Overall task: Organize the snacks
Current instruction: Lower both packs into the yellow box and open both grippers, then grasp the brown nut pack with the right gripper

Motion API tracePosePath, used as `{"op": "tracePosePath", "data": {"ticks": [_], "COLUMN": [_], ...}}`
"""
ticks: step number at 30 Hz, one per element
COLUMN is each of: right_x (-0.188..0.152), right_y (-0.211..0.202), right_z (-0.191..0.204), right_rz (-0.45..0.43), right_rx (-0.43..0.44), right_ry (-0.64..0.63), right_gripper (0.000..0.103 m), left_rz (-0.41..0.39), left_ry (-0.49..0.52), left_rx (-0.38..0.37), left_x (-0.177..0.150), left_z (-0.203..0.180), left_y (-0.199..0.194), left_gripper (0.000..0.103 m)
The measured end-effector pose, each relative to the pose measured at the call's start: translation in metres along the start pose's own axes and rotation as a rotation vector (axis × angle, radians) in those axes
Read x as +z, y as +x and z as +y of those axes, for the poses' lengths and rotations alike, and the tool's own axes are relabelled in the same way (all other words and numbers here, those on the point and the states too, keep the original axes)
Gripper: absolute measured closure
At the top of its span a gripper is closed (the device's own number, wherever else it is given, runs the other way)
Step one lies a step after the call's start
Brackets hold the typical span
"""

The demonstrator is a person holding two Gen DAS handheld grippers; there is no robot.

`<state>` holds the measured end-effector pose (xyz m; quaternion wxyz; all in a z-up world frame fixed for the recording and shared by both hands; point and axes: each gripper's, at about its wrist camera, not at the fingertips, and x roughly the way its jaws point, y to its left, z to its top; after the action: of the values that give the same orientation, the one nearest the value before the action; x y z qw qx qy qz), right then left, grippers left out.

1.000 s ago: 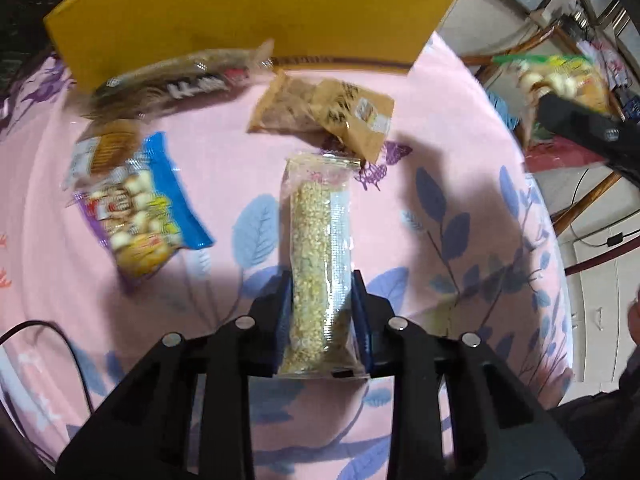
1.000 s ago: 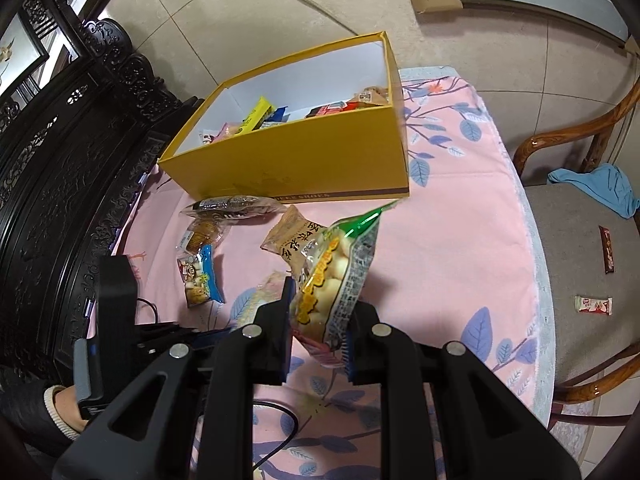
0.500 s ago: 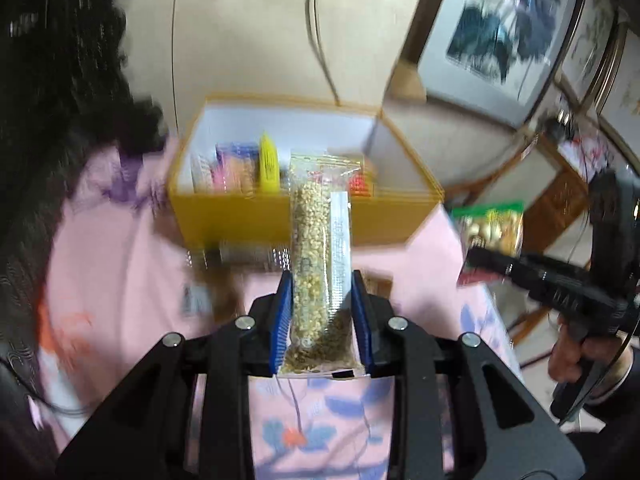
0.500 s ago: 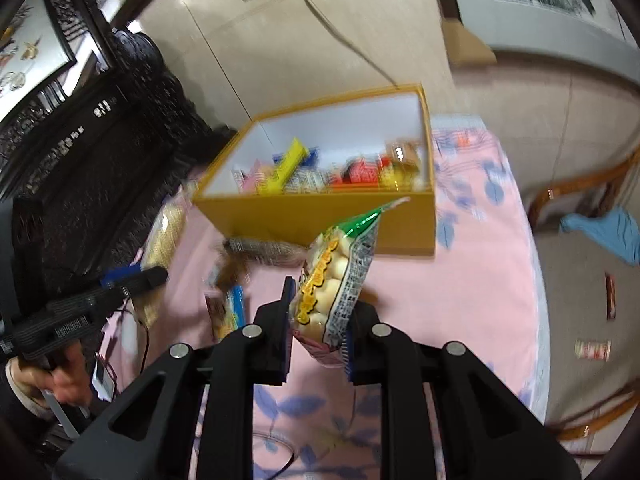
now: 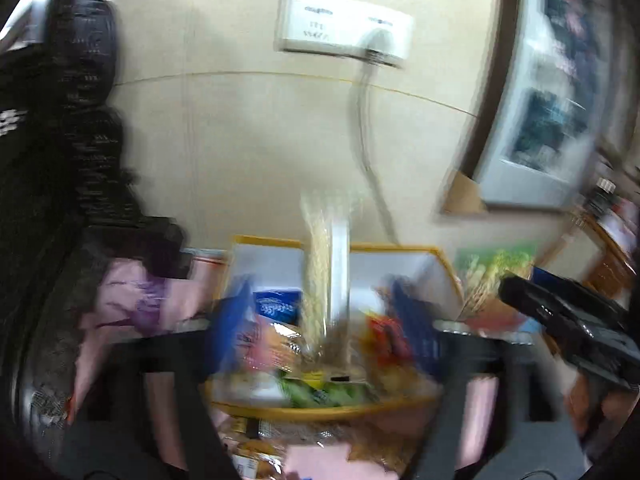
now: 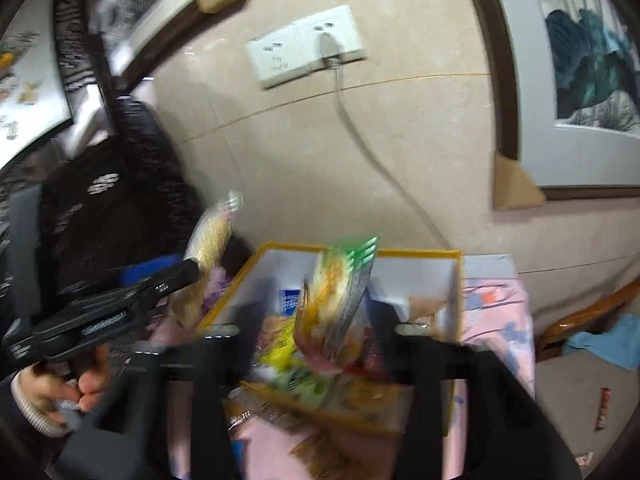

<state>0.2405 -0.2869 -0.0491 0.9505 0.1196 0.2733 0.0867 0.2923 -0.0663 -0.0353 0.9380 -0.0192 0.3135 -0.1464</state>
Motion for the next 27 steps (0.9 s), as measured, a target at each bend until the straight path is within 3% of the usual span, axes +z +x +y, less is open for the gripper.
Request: {"op": "tracePosePath", "data": {"ticks": [2, 5, 15, 21, 27], "right_x": [-0.006, -0.031, -0.135, -0.175, -0.189], "right_y": [-0.01, -0.017, -0.002, 0.024, 0.062], "right_z": [0.001, -0.001, 0.007, 0.024, 0.023], "right_rz": [-0.018, 0.019, 0.302, 0.412, 0.473], "right_rx": [0.048, 0.046, 0.152, 0.2, 0.191], "right_ry": [-0.021, -0.065, -0.197, -0.355, -0.44], "right_gripper": [0.032, 0.032, 0.032, 0.032, 0.032], "left_rz": [-0.046, -0.058, 0.194, 0.258, 0.291], "left_ry": [-0.003, -0.001, -0.116, -0.126, -0.123], "left_rx": [-0.017, 0.004, 0.068, 0.092, 0.112], "left_x": [-0.002, -0.019, -0.124, -0.16, -0.181], "left_z": [0.003, 0.01, 0.053, 0.059, 0.064], "left_y": [-0.012, -0.029, -0.042, -0.051, -0.064], "left_gripper": [0.017, 0.013, 0.013, 0.013, 0.013]}}
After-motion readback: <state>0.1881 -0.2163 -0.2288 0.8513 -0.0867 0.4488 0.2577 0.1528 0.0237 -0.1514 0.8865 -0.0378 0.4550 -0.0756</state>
